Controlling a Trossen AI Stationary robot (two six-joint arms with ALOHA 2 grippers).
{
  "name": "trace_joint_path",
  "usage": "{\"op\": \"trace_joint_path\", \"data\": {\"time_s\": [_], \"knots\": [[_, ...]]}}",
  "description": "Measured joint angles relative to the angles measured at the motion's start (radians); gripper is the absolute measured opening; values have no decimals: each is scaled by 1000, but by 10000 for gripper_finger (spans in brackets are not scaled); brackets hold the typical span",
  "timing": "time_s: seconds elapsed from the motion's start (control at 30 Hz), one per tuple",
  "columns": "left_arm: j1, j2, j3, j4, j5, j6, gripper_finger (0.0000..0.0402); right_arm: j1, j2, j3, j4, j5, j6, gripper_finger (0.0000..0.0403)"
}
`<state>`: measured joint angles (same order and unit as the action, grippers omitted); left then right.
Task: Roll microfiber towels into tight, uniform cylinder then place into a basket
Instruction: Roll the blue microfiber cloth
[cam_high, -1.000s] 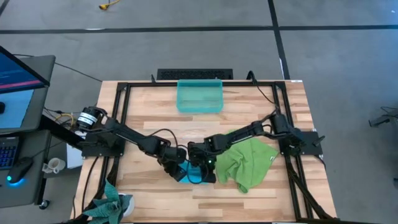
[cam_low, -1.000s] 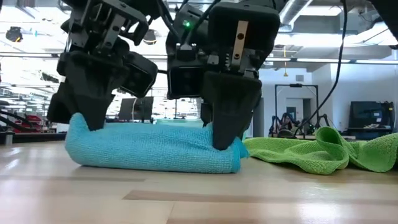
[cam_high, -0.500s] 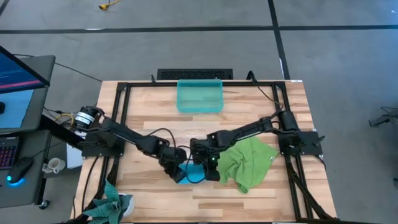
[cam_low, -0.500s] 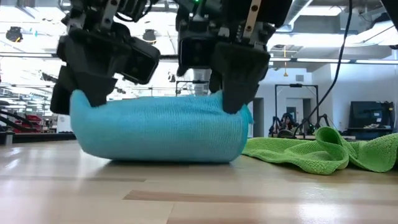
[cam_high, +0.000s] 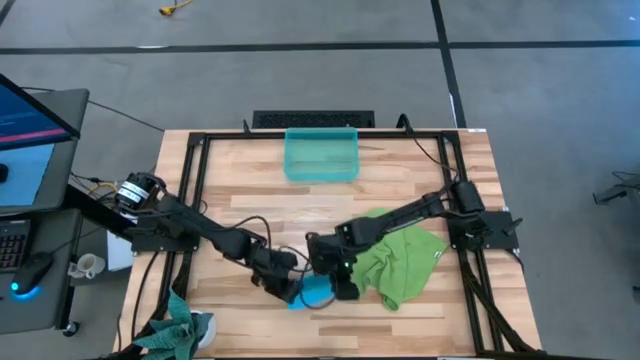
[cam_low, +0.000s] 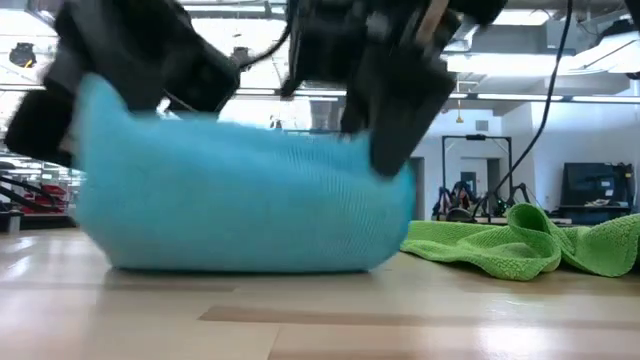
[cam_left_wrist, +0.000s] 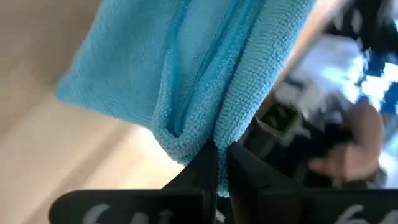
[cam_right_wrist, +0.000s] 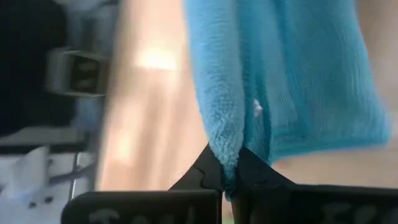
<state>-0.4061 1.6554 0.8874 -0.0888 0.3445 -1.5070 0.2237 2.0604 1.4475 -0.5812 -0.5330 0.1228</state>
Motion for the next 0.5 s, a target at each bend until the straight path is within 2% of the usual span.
{"op": "trace_joint_path", "data": {"time_s": [0.1,0.23,0.5], "knots": [[18,1,-2,-65,-23,-37,10,-44,44,1,28,-54,8,18],[36,1,0,-60,-12,-46,10,-75,82,2,31,-198,8,19],[40,0,3,-22,-26,3,10,-35,61,8,-73,-224,-32,18]]}}
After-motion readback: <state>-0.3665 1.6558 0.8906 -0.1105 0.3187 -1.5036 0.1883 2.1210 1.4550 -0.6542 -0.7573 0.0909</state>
